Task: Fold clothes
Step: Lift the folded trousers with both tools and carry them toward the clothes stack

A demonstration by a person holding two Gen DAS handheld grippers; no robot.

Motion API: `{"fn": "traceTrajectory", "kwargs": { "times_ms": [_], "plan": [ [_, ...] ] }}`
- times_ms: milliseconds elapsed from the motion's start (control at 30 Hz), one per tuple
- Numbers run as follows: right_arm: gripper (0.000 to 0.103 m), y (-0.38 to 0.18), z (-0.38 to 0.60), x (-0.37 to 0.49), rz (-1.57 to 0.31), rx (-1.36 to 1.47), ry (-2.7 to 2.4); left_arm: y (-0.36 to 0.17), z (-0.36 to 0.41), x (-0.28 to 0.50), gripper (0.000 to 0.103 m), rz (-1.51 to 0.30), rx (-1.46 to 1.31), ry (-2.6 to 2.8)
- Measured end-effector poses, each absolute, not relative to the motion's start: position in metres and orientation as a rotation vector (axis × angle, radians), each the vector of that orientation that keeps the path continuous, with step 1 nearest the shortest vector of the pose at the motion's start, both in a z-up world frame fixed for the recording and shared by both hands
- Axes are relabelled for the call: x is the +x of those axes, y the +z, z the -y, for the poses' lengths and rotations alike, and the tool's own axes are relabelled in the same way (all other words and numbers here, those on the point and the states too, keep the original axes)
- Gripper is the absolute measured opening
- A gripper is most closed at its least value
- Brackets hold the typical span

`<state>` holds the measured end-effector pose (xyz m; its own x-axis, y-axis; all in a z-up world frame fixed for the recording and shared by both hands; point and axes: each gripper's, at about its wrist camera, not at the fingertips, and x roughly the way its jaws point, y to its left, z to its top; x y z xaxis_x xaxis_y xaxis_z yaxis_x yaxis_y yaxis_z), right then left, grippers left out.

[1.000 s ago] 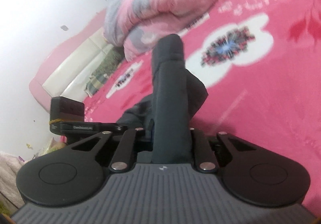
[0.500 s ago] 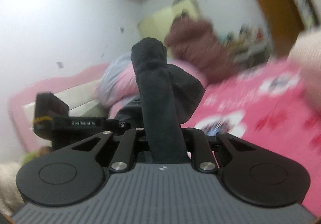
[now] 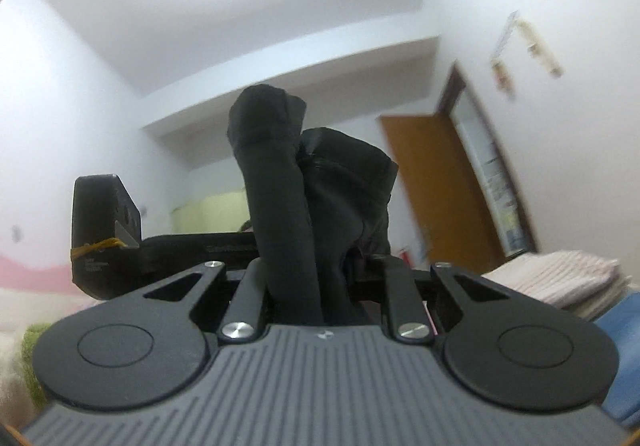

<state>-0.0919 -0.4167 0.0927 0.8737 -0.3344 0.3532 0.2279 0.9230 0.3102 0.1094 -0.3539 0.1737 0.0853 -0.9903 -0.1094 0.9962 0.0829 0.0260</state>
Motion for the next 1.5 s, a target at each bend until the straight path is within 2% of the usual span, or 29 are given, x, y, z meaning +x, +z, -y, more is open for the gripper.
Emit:
{"fn": "traceTrajectory", "kwargs": {
  "times_ms": [333,667,967,1267,1333,1367,1400,1433,1467,1500],
  "plan": [
    [0.014,0.062,0.545,-0.126,0.461,0.428,-0.476,0.153,0.530,0.107,0.016,-0.148,0.242,-1.743],
    [0.014,0.009,0.669,-0.135,0.431,0.677,-0.525,0.109,0.666,0.116,0.016,-0.364,0.431,-1.852],
    [0.013,-0.039,0.727,-0.131,0.369,0.807,-0.551,0.072,0.717,0.107,0.017,-0.449,0.596,-1.827],
    [0.017,-0.035,0.712,-0.132,0.262,0.752,-0.604,0.057,0.730,0.088,0.019,-0.452,0.705,-1.832],
    [0.019,-0.034,0.705,-0.138,0.249,0.714,-0.654,0.056,0.735,0.085,0.025,-0.470,0.728,-1.823],
    [0.020,-0.035,0.705,-0.140,0.236,0.703,-0.677,0.056,0.739,0.085,0.034,-0.488,0.738,-1.808],
    [0.020,-0.037,0.706,-0.143,0.229,0.711,-0.688,0.059,0.742,0.086,0.051,-0.513,0.742,-1.779],
    [0.021,-0.037,0.702,-0.147,0.225,0.730,-0.687,0.061,0.744,0.088,0.057,-0.537,0.746,-1.750],
    [0.023,-0.038,0.701,-0.151,0.228,0.752,-0.676,0.064,0.747,0.090,0.062,-0.557,0.741,-1.725],
    [0.025,-0.040,0.700,-0.155,0.232,0.775,-0.665,0.066,0.749,0.095,0.062,-0.568,0.717,-1.710]
  ]
}}
